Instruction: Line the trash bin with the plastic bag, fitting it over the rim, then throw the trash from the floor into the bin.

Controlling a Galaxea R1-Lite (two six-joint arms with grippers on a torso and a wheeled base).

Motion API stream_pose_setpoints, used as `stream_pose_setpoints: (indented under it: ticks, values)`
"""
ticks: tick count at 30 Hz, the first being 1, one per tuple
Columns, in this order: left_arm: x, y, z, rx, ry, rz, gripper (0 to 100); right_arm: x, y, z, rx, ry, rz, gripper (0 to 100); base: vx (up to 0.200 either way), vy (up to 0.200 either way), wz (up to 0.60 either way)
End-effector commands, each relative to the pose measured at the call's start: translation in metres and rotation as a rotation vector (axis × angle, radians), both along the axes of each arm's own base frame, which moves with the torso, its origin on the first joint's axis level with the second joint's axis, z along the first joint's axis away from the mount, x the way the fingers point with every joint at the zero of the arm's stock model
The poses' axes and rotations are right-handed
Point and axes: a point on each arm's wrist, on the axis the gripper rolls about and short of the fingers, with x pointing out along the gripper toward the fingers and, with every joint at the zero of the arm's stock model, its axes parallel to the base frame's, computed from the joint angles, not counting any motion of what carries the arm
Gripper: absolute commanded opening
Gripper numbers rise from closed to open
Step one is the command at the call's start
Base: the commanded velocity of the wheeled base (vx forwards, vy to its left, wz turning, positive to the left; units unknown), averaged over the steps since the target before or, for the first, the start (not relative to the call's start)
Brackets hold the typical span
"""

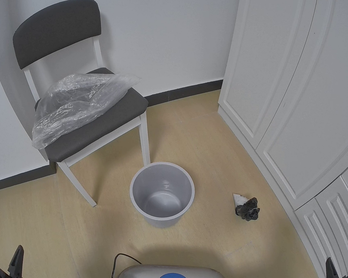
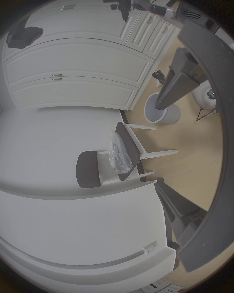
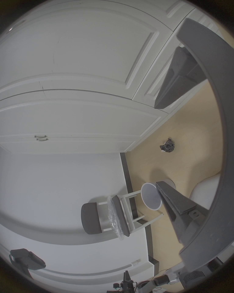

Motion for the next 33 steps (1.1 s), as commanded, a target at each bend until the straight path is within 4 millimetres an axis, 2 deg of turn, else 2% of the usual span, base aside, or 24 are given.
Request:
stream_pose_setpoints:
  ticks: [1, 27, 33]
  values:
    - [0.0001, -0.0001, -0.0052, -0.001, 0.000, -0.004, 100, -0.0001, 0.0000, -0.0049, 0.007, -0.001, 0.002, 100, 0.000, 0.000, 0.00]
    - [0.0001, -0.0002, -0.0050, 0.002, -0.001, -0.008, 100, -0.0001, -0.0002, -0.0047, 0.027, -0.003, -0.007, 100, 0.000, 0.000, 0.00]
    - [0.0000, 0.0009, -0.0047, -0.085, 0.000, 0.037, 100, -0.0001, -0.0002, -0.0046, 0.042, -0.004, -0.006, 100, 0.000, 0.000, 0.00]
